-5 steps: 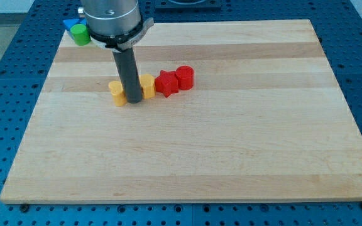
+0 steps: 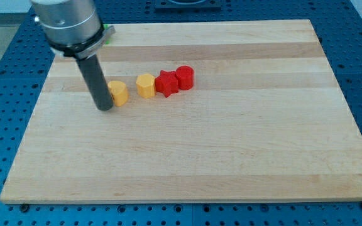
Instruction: Slide the yellow heart to the right of the yellow hexagon
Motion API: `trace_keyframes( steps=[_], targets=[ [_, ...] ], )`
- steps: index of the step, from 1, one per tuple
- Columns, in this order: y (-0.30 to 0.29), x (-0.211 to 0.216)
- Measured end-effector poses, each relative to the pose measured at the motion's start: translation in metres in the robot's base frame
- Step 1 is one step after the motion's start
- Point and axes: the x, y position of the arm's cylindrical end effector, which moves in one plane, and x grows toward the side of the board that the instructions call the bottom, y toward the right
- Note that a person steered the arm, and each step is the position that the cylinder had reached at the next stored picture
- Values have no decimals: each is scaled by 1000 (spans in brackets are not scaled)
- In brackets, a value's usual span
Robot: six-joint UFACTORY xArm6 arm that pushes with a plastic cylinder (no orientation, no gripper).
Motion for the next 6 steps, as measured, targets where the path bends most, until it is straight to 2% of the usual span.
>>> trace_keyframes(
  steps=[2,4,5,6],
  targets=[
    [15,-11],
    [0,-1],
    [-106,11],
    [-146,11]
  ],
)
